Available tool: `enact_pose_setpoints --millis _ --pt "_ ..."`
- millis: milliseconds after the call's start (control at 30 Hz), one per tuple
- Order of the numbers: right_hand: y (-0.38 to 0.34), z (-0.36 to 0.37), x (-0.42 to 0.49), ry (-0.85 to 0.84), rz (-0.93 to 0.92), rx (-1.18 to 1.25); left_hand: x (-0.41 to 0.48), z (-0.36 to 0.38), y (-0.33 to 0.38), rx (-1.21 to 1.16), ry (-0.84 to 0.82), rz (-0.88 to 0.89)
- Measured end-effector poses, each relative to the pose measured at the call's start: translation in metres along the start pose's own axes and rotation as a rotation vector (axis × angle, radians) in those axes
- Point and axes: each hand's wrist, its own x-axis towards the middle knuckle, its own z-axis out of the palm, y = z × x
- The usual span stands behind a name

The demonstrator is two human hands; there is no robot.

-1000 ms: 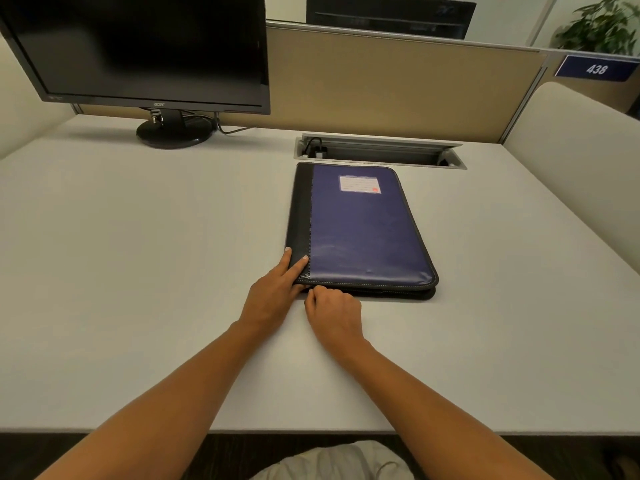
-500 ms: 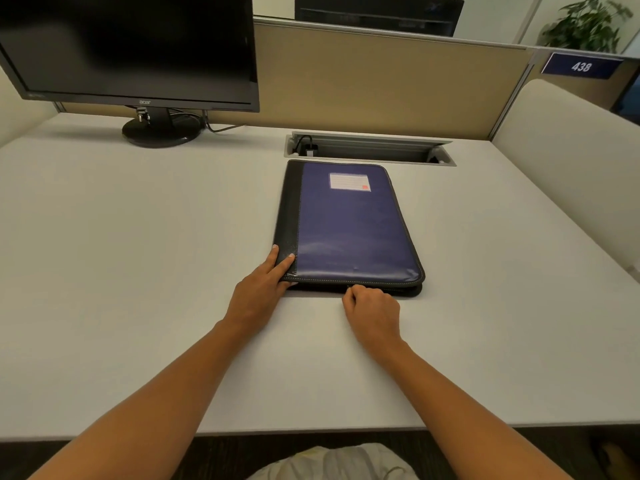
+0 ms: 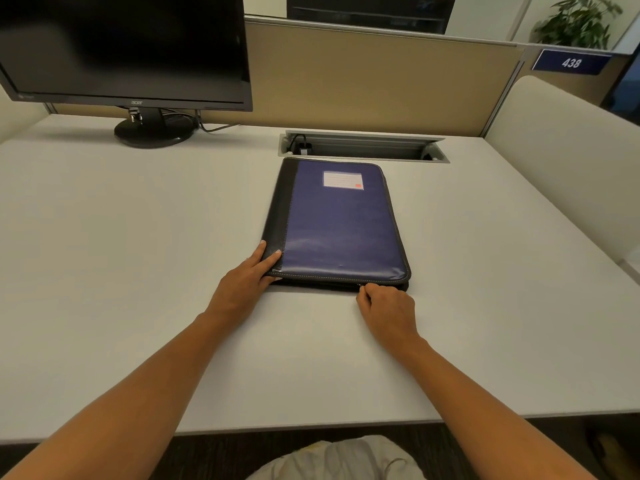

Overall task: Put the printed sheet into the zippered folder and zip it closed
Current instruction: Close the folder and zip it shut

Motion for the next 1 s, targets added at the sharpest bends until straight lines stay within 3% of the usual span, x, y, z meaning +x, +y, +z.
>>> enact_pose_setpoints --millis 300,433,600,733,867,1000 --pt "0.002 0.004 -0.001 0.002 0.039 0.012 0.001 0.003 -0.003 0.123 0.009 0.014" --pt "-0.011 0.0 0.001 -0.017 0.049 -0.077 0.004 0.009 -0.003 0.347 0.061 0.138" --pt "-0.016 0.003 -0.001 -0.028 0.05 -0.009 0.018 0.021 0.024 0.466 0.029 0.311" --pt "-0.015 0.004 -0.001 -0.067 0.073 -0.017 0.03 0.031 0.039 0.549 0.096 0.434" --pt "-0.032 0.006 0.004 -0.047 0.036 -0.167 0.032 0.036 0.038 0.585 0.144 0.479" --pt "-0.049 0.013 0.006 -0.034 -0.026 -0.155 0.035 0.039 0.036 0.589 0.196 0.497"
